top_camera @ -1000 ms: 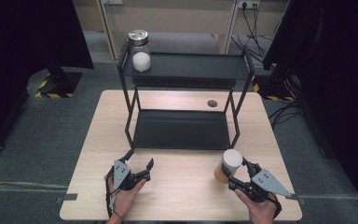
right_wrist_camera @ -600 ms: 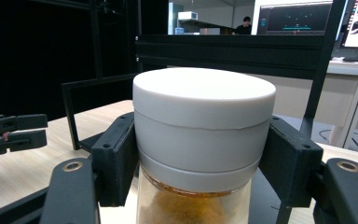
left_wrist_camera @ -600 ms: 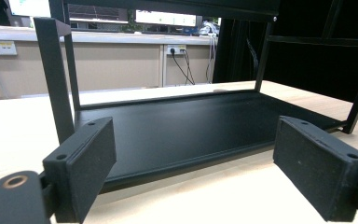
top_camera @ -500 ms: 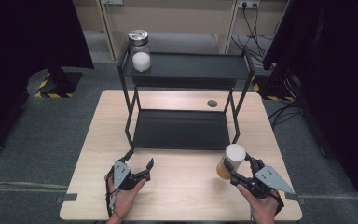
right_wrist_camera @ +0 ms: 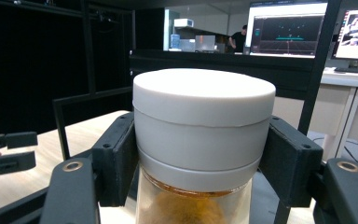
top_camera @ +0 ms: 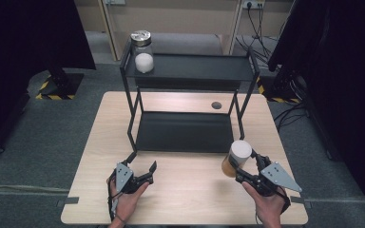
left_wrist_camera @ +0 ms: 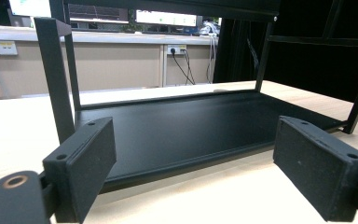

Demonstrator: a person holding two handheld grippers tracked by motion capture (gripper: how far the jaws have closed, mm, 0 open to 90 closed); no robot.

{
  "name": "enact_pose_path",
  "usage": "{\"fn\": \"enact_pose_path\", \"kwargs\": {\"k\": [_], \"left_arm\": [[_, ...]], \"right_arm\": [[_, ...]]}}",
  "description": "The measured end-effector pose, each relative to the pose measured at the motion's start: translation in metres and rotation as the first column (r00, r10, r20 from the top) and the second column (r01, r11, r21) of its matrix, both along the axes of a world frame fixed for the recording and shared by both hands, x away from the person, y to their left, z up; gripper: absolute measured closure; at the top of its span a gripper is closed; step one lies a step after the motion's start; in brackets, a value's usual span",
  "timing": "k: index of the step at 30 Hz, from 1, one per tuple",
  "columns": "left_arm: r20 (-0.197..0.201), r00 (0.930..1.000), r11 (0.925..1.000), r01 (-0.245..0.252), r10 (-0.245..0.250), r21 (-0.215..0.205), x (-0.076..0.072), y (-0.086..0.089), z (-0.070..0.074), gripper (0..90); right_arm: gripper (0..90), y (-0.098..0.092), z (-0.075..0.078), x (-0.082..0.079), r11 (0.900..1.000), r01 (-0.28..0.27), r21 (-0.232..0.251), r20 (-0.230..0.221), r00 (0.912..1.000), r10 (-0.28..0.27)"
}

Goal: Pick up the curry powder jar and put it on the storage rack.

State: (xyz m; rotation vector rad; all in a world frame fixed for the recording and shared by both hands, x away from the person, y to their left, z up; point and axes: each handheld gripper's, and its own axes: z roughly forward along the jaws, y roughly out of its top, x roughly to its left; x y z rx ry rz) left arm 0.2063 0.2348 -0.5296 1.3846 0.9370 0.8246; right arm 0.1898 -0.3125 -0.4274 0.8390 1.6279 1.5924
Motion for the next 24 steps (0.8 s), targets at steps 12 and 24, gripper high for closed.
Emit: {"fn": "enact_pose_path", "kwargs": {"k": [12, 24], "left_arm": [[-0.001, 1.0, 1.0, -0.002, 0.002, 0.0, 0.0, 0.0, 0.0, 12.4], [-0.002, 1.0, 1.0, -0.002, 0.002, 0.0, 0.0, 0.0, 0.0, 12.5]], "right_arm": [[34.3, 0.002, 0.012, 0.006, 1.0, 0.017, 0.009, 0.022, 0.9996, -0.017], [34.3, 0.004, 0.023, 0.013, 0.999, 0.029, 0.018, 0.036, 0.9989, -0.029]]}}
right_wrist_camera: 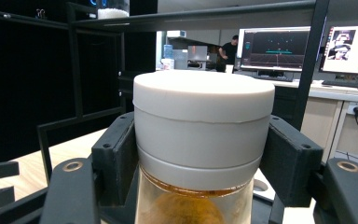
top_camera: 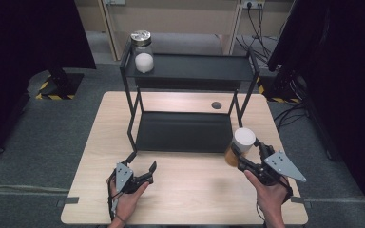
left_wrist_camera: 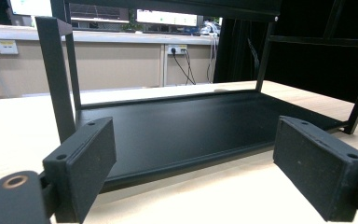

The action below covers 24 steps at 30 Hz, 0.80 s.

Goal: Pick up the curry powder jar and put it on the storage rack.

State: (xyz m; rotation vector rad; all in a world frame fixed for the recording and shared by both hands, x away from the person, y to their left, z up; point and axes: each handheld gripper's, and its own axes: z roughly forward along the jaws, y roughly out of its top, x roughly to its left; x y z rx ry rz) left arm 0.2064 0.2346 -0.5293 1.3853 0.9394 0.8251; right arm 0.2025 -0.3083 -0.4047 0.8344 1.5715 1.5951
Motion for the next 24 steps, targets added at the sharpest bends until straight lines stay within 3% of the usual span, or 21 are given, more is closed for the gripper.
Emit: {"fn": "enact_pose_path", "kwargs": {"k": [24], "left_arm": [[0.0, 1.0, 1.0, 0.0, 0.0, 0.001, 0.0, 0.0, 0.0, 12.4]], "right_arm": [[34.4, 0.006, 0.024, 0.014, 1.0, 0.022, 0.018, 0.039, 0.999, -0.023]]}}
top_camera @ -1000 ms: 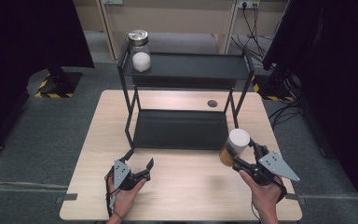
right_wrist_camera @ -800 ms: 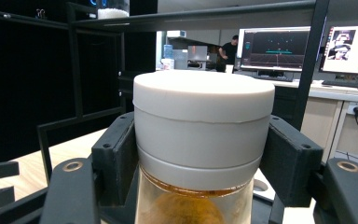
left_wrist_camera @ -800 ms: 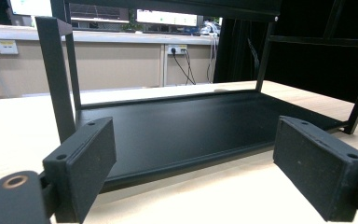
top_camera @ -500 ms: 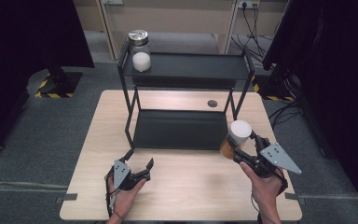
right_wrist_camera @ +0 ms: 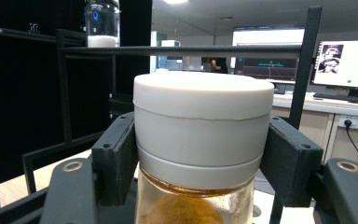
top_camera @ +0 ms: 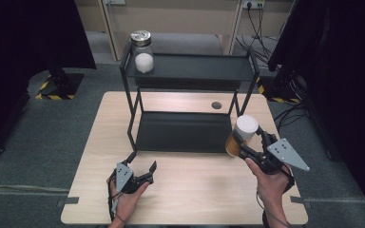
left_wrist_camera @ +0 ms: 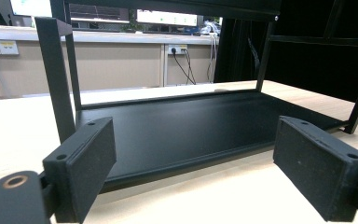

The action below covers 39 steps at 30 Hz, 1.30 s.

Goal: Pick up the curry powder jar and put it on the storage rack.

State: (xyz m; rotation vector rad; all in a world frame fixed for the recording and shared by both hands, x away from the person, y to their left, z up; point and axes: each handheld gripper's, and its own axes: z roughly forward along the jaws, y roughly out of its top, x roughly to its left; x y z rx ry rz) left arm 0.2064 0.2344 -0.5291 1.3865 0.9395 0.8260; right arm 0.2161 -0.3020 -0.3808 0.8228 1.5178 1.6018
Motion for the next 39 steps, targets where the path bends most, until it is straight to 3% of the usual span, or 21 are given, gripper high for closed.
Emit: {"fn": "enact_pose_path", "kwargs": {"k": [39], "left_arm": [[-0.001, 1.0, 1.0, -0.001, 0.001, 0.005, 0.0, -0.001, 0.0, 12.5]], "right_arm": [[34.3, 0.008, 0.026, 0.021, 0.999, 0.03, 0.029, 0.021, 0.9993, -0.03]]}}
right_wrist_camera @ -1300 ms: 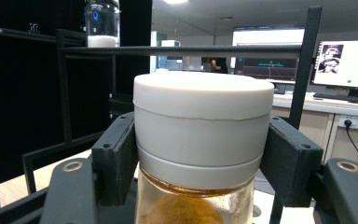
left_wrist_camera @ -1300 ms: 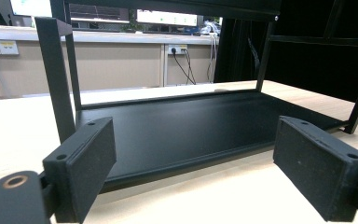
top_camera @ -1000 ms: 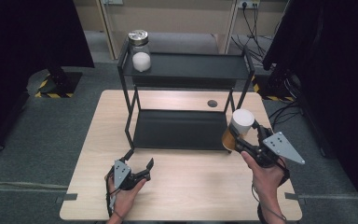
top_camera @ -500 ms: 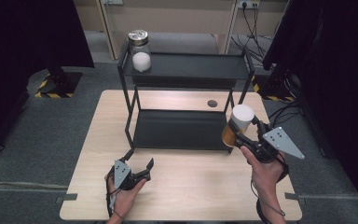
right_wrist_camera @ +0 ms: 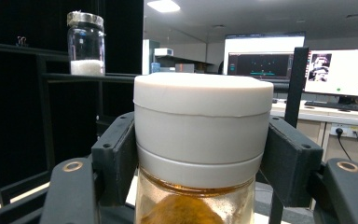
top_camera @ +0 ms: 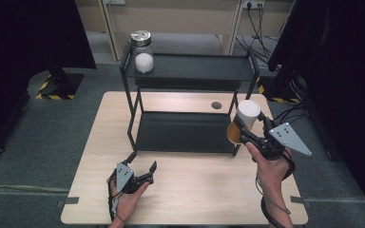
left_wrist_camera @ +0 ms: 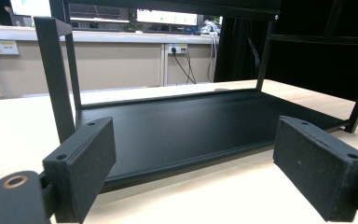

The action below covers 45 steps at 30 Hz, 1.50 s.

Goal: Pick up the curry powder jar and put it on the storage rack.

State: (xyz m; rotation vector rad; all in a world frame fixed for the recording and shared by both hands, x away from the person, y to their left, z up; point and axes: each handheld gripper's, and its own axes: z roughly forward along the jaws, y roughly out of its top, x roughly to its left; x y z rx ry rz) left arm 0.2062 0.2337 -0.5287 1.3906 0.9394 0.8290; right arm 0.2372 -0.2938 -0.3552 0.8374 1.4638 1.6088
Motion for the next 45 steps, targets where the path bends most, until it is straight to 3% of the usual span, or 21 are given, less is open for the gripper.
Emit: {"fn": "enact_pose_path", "kwargs": {"k": [45], "left_arm": [[-0.003, 1.0, 1.0, 0.002, -0.002, -0.002, 0.001, 0.0, 0.0, 12.4]], "right_arm": [[34.3, 0.011, 0.042, 0.028, 0.999, 0.02, 0.037, 0.047, 0.9986, -0.022]]}}
